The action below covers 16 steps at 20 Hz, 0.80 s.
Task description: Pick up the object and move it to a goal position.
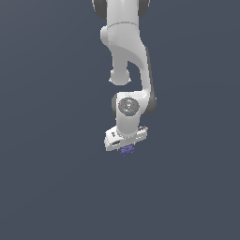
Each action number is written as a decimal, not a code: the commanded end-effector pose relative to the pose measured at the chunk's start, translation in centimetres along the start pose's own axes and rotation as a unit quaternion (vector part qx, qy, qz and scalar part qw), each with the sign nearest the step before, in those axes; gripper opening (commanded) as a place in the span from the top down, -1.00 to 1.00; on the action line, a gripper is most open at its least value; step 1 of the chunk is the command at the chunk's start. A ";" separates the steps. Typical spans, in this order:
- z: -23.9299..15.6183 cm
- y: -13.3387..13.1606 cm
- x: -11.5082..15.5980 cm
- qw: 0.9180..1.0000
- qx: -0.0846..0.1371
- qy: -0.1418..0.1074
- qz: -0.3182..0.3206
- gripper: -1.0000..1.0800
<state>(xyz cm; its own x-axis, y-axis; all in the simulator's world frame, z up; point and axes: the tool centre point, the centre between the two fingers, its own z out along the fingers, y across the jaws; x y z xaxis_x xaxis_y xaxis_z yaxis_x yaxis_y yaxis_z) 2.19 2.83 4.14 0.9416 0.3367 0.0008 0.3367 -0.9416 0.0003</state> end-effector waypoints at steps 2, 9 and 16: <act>0.1 0.0 0.0 1.000 0.000 0.000 0.000 1.00; -0.5 -0.3 -0.1 1.000 0.000 0.000 0.000 1.00; -3.3 -1.4 -0.7 1.000 0.000 0.000 0.000 1.00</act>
<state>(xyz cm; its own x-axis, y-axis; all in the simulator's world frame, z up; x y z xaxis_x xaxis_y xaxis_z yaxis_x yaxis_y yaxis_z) 1.29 3.67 6.63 0.9416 0.3367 -0.0002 0.3367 -0.9416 -0.0001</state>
